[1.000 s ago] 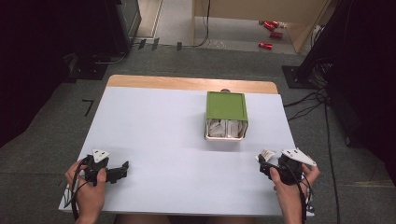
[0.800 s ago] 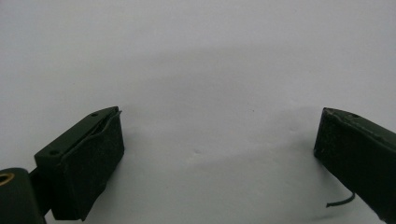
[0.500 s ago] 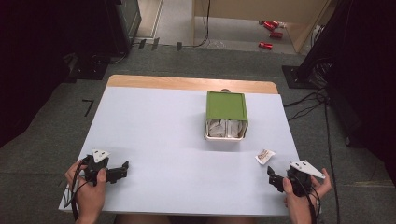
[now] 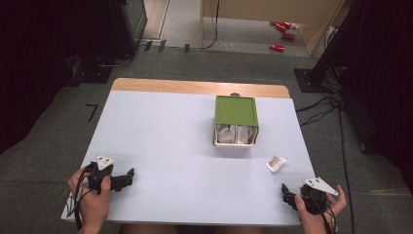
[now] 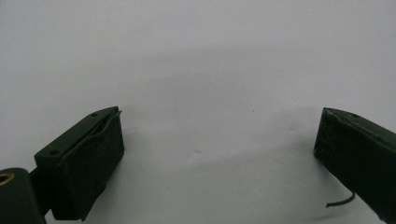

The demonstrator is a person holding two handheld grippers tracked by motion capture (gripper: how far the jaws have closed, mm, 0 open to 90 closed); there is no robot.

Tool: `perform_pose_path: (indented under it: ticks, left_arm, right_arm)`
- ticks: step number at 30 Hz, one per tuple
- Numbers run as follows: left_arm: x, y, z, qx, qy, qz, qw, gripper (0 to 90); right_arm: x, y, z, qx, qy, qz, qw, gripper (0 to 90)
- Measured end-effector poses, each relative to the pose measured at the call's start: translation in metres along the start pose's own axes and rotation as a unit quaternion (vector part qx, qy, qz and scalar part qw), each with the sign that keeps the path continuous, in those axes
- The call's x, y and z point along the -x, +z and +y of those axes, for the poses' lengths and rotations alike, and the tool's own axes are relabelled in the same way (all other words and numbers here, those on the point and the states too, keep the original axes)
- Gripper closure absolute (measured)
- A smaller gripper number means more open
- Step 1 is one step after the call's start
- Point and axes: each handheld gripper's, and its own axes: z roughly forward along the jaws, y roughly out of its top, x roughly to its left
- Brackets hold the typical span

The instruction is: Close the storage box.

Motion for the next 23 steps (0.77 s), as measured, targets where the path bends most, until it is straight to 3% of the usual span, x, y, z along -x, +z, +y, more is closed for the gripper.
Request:
perform_pose_path:
  ticks: [9,23]
  left_arm:
    - [0.0,0.0,0.0,0.0,0.0,0.0,1.0,1.7]
    - [0.0,0.0,0.0,0.0,0.0,0.0,1.0,1.7]
  right_arm:
    - [0.0,0.001,-0.012,0.043,-0.001,0.001,0.9991,13.1]
    - [-0.001,0.001,-0.012,0.044,0.001,-0.002,0.999,12.8]
